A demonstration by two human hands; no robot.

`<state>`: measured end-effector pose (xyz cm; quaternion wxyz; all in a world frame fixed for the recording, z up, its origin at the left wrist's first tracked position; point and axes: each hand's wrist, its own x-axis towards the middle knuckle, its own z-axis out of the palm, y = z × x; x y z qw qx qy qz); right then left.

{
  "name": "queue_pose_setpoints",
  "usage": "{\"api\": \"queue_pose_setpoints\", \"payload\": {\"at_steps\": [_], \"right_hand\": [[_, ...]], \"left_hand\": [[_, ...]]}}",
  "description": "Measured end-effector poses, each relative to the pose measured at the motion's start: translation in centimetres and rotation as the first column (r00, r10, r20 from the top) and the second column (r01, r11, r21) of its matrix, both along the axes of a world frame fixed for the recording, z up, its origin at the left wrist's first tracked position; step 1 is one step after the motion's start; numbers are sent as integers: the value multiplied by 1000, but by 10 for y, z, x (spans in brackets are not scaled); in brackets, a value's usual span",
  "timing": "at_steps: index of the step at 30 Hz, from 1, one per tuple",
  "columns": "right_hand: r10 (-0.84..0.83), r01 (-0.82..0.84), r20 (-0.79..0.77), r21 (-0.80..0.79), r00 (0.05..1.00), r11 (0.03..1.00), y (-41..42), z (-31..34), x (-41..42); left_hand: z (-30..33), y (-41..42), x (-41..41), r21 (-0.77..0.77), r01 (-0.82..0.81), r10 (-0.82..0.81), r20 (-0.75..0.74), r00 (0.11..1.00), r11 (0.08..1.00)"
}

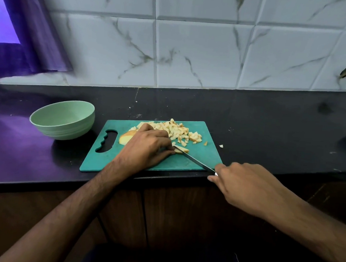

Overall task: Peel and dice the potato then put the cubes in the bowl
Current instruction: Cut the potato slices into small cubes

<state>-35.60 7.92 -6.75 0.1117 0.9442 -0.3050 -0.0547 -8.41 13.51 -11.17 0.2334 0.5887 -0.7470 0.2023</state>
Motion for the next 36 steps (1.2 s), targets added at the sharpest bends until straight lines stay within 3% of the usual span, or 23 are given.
{"api": "queue_pose_setpoints", "payload": {"at_steps": [4, 12, 17, 24, 36], "right_hand": [[-21, 23, 24, -85, 999, 996, -8, 3, 2], [-107, 90, 97, 170, 989, 981, -15, 19, 11], [-98, 89, 74, 119, 992, 989, -6, 24, 2], [-73, 71, 25, 71, 997, 995, 0, 21, 3], [-2, -4, -49, -110, 999, 994, 4, 18, 15]], "left_hand": [[0, 2, -2, 26, -14, 15, -43, 999, 1000], [3, 10, -5, -98, -116, 115, -8, 993, 988], [4, 8, -5, -36, -180, 175, -120, 977, 983], [0, 2, 2, 138, -62, 93, -236, 967, 988], [4, -5, 9, 211, -26, 71, -208, 975, 977]]}}
